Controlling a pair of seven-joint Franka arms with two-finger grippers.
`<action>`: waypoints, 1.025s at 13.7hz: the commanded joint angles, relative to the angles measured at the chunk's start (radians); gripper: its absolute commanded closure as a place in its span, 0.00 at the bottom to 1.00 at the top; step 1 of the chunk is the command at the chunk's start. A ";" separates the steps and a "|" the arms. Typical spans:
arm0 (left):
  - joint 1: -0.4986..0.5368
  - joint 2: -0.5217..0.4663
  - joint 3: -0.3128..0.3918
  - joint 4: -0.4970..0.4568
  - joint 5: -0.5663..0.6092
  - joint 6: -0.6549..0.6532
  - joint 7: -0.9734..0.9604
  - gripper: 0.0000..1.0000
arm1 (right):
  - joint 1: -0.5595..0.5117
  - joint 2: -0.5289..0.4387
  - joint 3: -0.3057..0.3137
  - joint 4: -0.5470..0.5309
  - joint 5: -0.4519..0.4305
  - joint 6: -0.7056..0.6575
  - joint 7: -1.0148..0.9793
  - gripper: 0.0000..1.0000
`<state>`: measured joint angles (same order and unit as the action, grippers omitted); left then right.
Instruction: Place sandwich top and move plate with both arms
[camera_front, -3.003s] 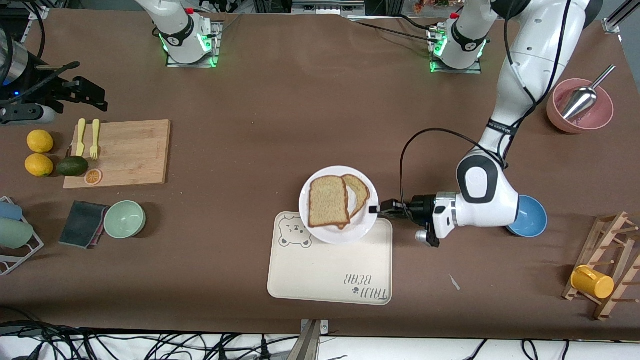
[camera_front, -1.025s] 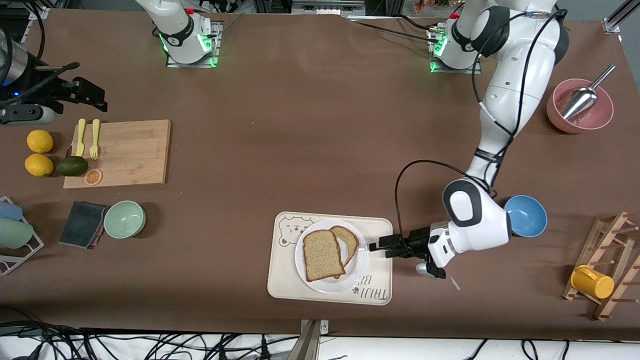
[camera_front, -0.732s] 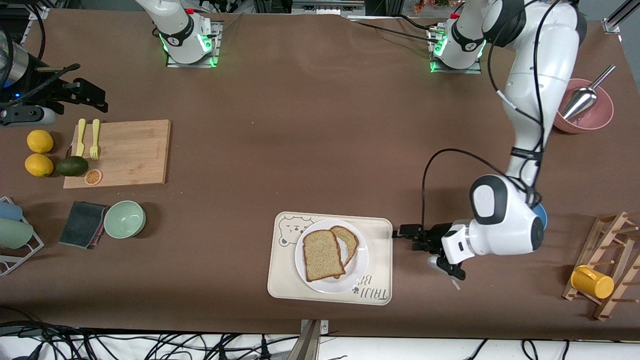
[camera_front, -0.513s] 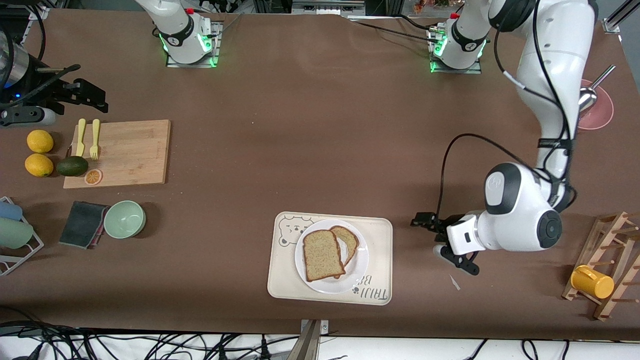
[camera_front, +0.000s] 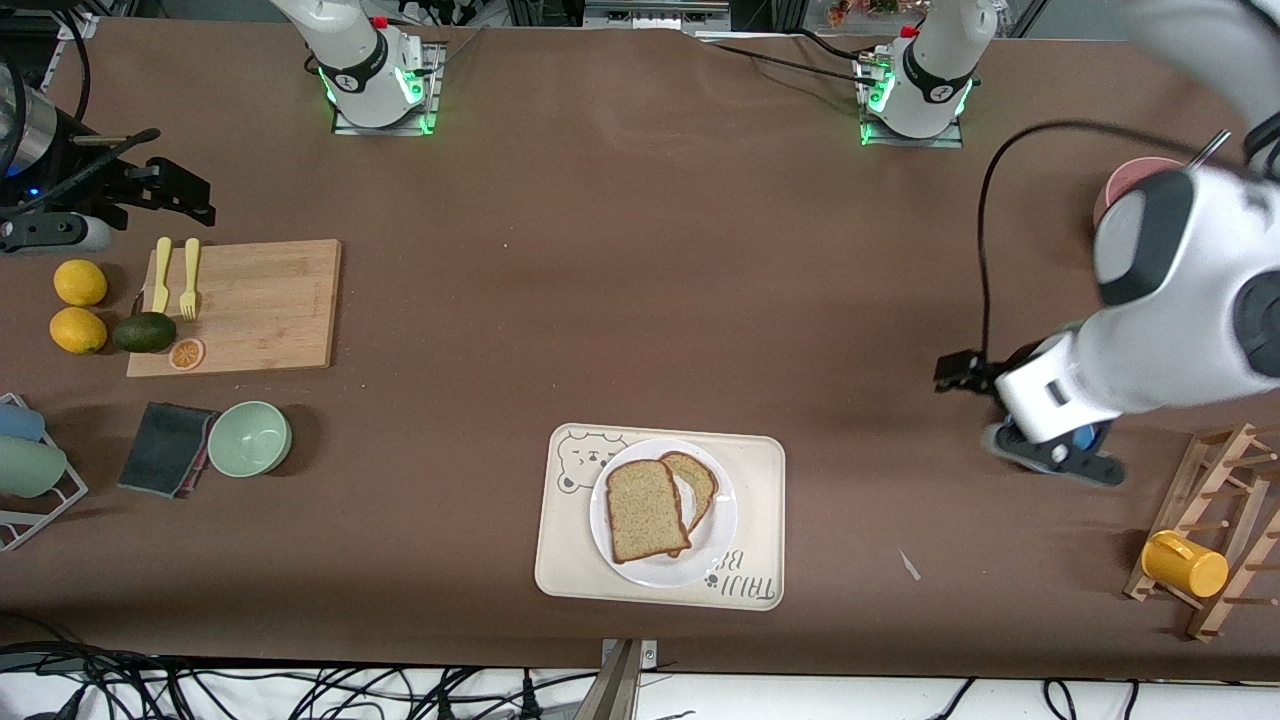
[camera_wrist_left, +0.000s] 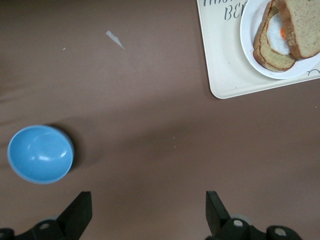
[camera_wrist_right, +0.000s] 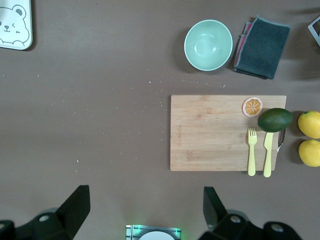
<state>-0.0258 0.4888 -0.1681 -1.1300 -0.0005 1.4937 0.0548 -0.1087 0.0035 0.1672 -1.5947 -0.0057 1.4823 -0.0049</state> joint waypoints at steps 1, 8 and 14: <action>0.009 -0.134 -0.001 -0.062 0.034 -0.076 -0.058 0.00 | -0.008 0.004 0.008 0.019 -0.013 -0.013 -0.015 0.00; 0.066 -0.511 0.055 -0.560 0.036 0.169 -0.081 0.00 | -0.006 0.004 0.009 0.021 -0.016 -0.011 -0.018 0.00; 0.075 -0.539 0.047 -0.596 0.030 0.168 -0.179 0.00 | -0.005 0.006 0.009 0.047 -0.017 -0.011 -0.018 0.00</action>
<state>0.0471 -0.0291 -0.1097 -1.7044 0.0148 1.6511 -0.0902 -0.1077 0.0034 0.1703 -1.5719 -0.0095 1.4833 -0.0086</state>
